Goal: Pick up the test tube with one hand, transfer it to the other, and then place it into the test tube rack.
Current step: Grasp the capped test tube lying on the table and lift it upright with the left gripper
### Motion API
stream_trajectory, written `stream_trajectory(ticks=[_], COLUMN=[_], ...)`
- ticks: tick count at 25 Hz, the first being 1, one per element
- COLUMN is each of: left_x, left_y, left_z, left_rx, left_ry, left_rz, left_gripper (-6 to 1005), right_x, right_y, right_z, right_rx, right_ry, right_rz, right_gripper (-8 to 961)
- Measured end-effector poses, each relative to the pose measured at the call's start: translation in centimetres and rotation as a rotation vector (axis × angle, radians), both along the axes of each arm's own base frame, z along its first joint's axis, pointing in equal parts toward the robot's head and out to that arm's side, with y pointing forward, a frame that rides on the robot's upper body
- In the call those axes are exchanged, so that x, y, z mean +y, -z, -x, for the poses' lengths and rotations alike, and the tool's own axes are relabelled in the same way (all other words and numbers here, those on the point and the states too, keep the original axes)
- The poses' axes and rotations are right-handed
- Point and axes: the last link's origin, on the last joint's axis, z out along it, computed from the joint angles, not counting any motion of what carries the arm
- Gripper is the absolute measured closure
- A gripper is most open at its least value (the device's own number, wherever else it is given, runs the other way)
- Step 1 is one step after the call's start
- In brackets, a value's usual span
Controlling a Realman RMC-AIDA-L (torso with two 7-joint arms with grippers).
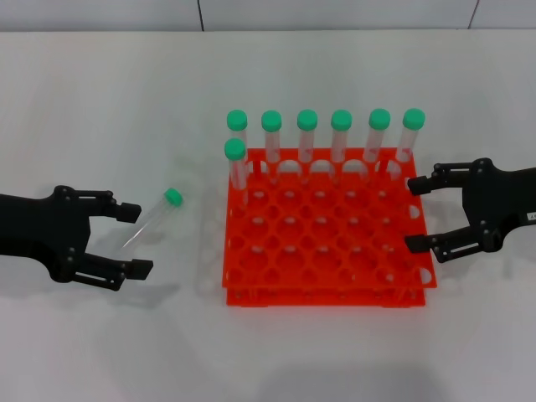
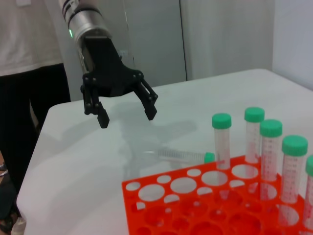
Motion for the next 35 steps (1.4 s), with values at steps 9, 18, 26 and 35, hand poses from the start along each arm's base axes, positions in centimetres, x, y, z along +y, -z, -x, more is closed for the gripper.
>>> stream_trajectory(ticks=[9, 18, 26, 35], left_x=[0.1, 0.3, 0.3, 0.9], left_y=[0.1, 0.1, 0.1, -0.6], left_z=[-0.1, 0.0, 0.1, -0.8], left_rx=[0.007, 0.012, 0.009, 0.041], left_ry=[0.002, -0.003, -0.017, -0.163], left_rz=[0.006, -0.013, -0.022, -0.011], left_gripper=[121, 122, 123, 124], right_x=[-0.1, -0.1, 0.1, 0.5], right_y=[0.1, 0.2, 0.2, -0.1], right_z=[-0.2, -0.1, 0.2, 0.5], right_rx=[-0.009, 0.004, 0.008, 0.021], right_ry=[0.006, 0.008, 0.003, 0.002], right_rz=[0.004, 0.0, -0.003, -0.031], right_gripper=[81, 81, 81, 80])
